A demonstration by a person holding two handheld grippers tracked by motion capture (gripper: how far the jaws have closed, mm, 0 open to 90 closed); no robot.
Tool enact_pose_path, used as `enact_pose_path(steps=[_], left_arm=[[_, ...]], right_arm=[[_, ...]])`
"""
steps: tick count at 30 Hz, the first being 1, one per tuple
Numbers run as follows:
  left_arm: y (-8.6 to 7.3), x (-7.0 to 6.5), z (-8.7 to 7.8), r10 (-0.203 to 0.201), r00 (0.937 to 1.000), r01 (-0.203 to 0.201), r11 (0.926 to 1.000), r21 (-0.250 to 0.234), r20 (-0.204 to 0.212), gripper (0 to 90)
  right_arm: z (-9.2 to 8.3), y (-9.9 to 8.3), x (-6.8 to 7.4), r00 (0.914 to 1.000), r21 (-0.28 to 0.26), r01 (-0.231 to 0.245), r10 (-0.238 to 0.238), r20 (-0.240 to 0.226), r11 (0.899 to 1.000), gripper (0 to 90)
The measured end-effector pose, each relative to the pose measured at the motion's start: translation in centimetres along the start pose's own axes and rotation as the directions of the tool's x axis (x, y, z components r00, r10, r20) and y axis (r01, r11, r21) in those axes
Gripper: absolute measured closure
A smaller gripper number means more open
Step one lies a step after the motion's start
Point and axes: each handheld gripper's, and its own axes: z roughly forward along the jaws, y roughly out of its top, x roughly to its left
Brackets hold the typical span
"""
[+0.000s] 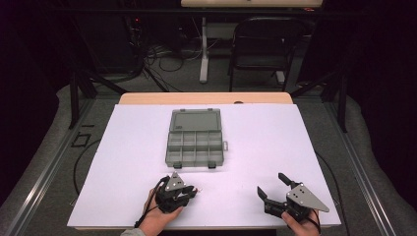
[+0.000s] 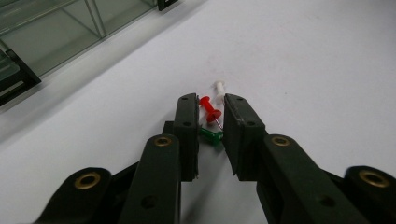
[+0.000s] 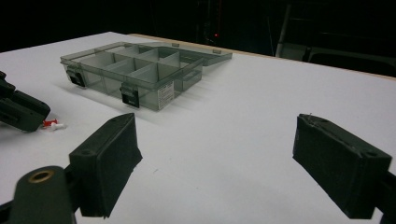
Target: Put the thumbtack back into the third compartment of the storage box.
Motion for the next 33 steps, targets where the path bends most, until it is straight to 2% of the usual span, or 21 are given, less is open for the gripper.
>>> enact_pose_path(steps=[16, 25, 33], left_arm=[[-0.1, 0.3, -0.2, -0.015, 0.9998, 0.015, 0.9999, -0.003, 0.011, 77.2], [-0.2, 0.5, -1.0, -0.056, 0.9979, 0.057, 0.9981, -0.024, 0.032, 77.3], [-0.2, 0.6, -2.0, -0.059, 0.9978, 0.061, 0.9964, -0.059, 0.03, 77.5]], right_arm=[[0.0, 0.0, -0.1, 1.0, 0.002, -0.002, 0.002, 0.003, 1.0, 13.8], [-0.1, 0.0, -0.2, 1.0, 0.006, 0.0, 0.0, 0.004, 1.0, 13.9], [-0.1, 0.0, -0.3, 1.0, 0.003, -0.004, 0.004, 0.005, 1.0, 14.0]])
